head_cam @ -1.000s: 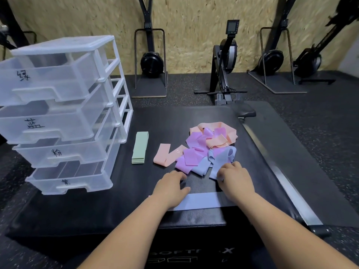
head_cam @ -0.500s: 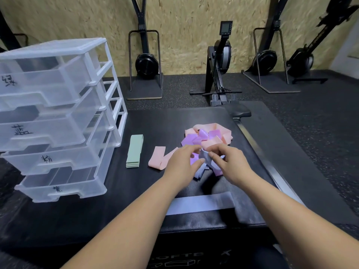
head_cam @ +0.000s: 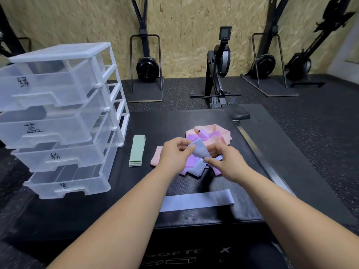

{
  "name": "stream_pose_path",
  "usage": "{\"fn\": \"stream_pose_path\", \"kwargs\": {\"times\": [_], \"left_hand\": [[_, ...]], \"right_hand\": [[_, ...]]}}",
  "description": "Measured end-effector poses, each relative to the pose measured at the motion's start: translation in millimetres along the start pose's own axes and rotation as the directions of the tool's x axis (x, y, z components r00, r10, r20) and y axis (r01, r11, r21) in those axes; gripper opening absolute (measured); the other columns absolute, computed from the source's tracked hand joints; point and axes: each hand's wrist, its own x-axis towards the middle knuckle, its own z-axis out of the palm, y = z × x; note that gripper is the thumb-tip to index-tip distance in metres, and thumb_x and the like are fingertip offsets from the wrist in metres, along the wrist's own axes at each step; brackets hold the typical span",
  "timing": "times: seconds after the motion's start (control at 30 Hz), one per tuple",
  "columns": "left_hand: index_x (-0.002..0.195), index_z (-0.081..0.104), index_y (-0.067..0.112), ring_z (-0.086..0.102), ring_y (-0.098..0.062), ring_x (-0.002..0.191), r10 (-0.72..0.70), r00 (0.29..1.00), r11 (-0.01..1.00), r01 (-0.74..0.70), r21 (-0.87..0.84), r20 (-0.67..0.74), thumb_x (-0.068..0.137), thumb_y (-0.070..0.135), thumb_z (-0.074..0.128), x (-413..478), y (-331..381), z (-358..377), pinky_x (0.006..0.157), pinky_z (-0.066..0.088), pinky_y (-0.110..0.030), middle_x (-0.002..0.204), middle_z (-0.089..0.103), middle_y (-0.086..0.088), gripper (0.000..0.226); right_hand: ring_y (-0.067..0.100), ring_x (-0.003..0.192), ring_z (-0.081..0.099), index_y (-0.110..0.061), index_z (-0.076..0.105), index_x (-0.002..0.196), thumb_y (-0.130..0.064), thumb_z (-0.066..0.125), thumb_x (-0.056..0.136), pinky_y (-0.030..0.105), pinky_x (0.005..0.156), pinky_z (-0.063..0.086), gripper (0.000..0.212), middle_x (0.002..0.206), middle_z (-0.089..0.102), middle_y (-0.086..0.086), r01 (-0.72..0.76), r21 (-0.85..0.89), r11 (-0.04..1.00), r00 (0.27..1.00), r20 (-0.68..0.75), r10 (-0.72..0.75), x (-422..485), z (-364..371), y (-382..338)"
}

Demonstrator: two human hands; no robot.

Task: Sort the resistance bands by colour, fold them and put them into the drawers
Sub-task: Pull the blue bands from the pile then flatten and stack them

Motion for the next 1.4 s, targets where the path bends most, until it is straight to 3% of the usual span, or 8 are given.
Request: {"fn": "stream_pose_path", "kwargs": {"times": [0.07, 0.23, 0.37, 0.5, 0.67, 1.0, 1.17, 1.4], "left_hand": [[0.097, 0.077, 0.026, 0.071, -0.009, 0.085, -0.017, 1.0, 0.999, 0.017, -0.048, -0.012, 0.095, 0.026, 0.078, 0.2, 1.0, -4.5, 0.092, 0.06, -0.038, 0.095, 0.079, 0.005, 0.002], [0.095, 0.078, 0.04, 0.074, -0.007, 0.092, -0.047, 0.998, 0.997, 0.044, -0.057, -0.047, 0.081, 0.054, 0.076, -3.0, 4.4, -14.4, 0.093, 0.061, -0.05, 0.095, 0.079, 0.016, 0.021], [0.098, 0.079, 0.024, 0.074, -0.005, 0.085, -0.018, 0.995, 0.991, 0.006, -0.131, -0.093, 0.094, 0.025, 0.078, -0.6, 11.0, -22.3, 0.083, 0.059, -0.03, 0.095, 0.08, 0.004, 0.004], [0.098, 0.079, 0.023, 0.07, 0.0, 0.082, 0.012, 0.993, 0.988, -0.03, -0.152, -0.119, 0.096, 0.02, 0.077, 1.4, 20.8, -29.9, 0.072, 0.053, -0.014, 0.095, 0.079, 0.005, 0.004], [0.097, 0.08, 0.023, 0.068, -0.002, 0.082, 0.091, 0.99, 0.98, -0.109, -0.168, -0.11, 0.095, 0.019, 0.077, 5.9, 36.6, -34.5, 0.075, 0.055, -0.014, 0.097, 0.079, 0.0, 0.005], [0.101, 0.077, 0.027, 0.068, -0.001, 0.087, 0.065, 0.988, 0.973, -0.093, -0.211, -0.138, 0.095, 0.027, 0.079, 10.8, 44.2, -45.1, 0.083, 0.054, -0.02, 0.098, 0.076, 0.008, 0.006], [0.099, 0.079, 0.025, 0.066, 0.001, 0.082, 0.088, 0.99, 0.974, -0.109, -0.2, -0.113, 0.095, 0.029, 0.079, 5.9, 35.0, -50.7, 0.077, 0.052, -0.019, 0.094, 0.076, 0.01, 0.006], [0.108, 0.079, 0.021, 0.07, -0.005, 0.087, 0.11, 0.992, 0.987, -0.101, -0.127, 0.066, 0.095, 0.023, 0.079, -0.9, 13.9, -57.8, 0.078, 0.053, -0.019, 0.099, 0.08, 0.007, 0.013]], "right_hand": [[0.003, 0.098, 0.068, -0.036, 0.072, 0.106, -0.029, 0.079, 0.091, 0.028, 0.088, 0.054, 0.018, 0.102, 0.076, -0.018, 0.001, -0.061, 0.998, 1.0, -0.011, -0.002, 0.7, 0.7, -2.2], [0.004, 0.091, 0.07, -0.032, 0.075, 0.1, -0.022, 0.077, 0.092, 0.027, 0.081, 0.054, 0.014, 0.094, 0.076, -0.017, 0.018, -0.075, 0.997, 0.997, -0.077, -0.024, 3.2, 3.6, -17.8], [-0.001, 0.084, 0.067, -0.029, 0.077, 0.099, -0.019, 0.075, 0.093, 0.016, 0.069, 0.045, 0.012, 0.088, 0.074, -0.019, 0.065, -0.091, 0.994, 0.989, -0.126, -0.077, 5.6, 0.1, -32.0], [-0.006, 0.077, 0.063, -0.028, 0.076, 0.095, -0.014, 0.077, 0.091, 0.006, 0.067, 0.041, 0.015, 0.086, 0.074, -0.017, 0.117, -0.076, 0.99, 0.979, -0.16, -0.128, 13.1, -9.3, -49.0], [-0.001, 0.084, 0.071, -0.041, 0.074, 0.092, -0.046, 0.076, 0.085, 0.039, 0.085, 0.055, 0.008, 0.088, 0.076, -0.024, 0.116, -0.107, 0.987, 0.979, -0.153, -0.132, 28.5, -17.0, -62.0], [0.011, 0.07, 0.064, -0.025, 0.079, 0.091, -0.026, 0.081, 0.092, 0.036, 0.069, 0.053, 0.003, 0.083, 0.077, 0.002, 0.169, 0.172, 0.971, 0.974, -0.18, -0.138, 35.7, -29.6, -92.9], [0.027, 0.082, 0.075, -0.03, 0.077, 0.095, -0.04, 0.081, 0.088, 0.052, 0.074, 0.061, 0.013, 0.087, 0.079, 0.002, 0.135, 0.174, 0.975, 0.989, -0.087, -0.122, 28.4, -19.4, -99.7], [0.007, 0.063, 0.067, -0.016, 0.075, 0.091, -0.026, 0.082, 0.092, 0.023, 0.061, 0.047, 0.012, 0.074, 0.075, -0.001, 0.16, 0.275, 0.948, 0.985, -0.103, -0.137, 24.1, -7.9, -112.8]]}}
